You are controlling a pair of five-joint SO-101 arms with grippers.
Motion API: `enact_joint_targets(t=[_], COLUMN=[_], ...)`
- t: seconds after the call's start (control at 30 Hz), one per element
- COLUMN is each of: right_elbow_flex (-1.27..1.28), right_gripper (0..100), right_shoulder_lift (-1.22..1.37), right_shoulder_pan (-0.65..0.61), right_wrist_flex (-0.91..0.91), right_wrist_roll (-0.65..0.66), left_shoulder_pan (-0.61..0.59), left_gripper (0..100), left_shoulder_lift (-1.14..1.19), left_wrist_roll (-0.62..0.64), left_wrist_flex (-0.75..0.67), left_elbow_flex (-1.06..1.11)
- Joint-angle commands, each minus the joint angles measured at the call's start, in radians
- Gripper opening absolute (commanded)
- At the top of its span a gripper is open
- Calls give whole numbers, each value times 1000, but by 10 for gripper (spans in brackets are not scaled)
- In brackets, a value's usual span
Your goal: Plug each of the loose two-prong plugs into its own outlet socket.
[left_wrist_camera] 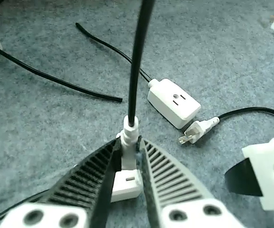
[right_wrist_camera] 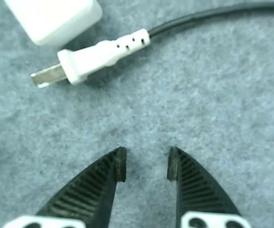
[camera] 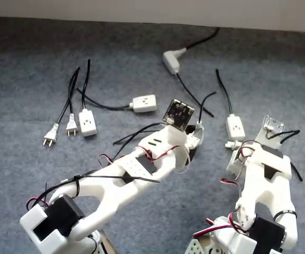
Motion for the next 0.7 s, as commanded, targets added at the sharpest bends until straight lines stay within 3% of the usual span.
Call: enact_joint_targets(t=[0.0,0.67], right_elbow_flex=[1,2], right_gripper=[166,166], right_shoulder_lift=[7,7], right_shoulder_pan=[19,18], right_wrist_flex=[-21,-21], right_wrist_roll=[-11,-11], left_shoulder_pan=[-8,10], left_gripper=[6,6], left_shoulder_lift=[-4,56], left_wrist_roll=[11,52], left_wrist_flex=[-28,-87], left_elbow_flex=[-4,15])
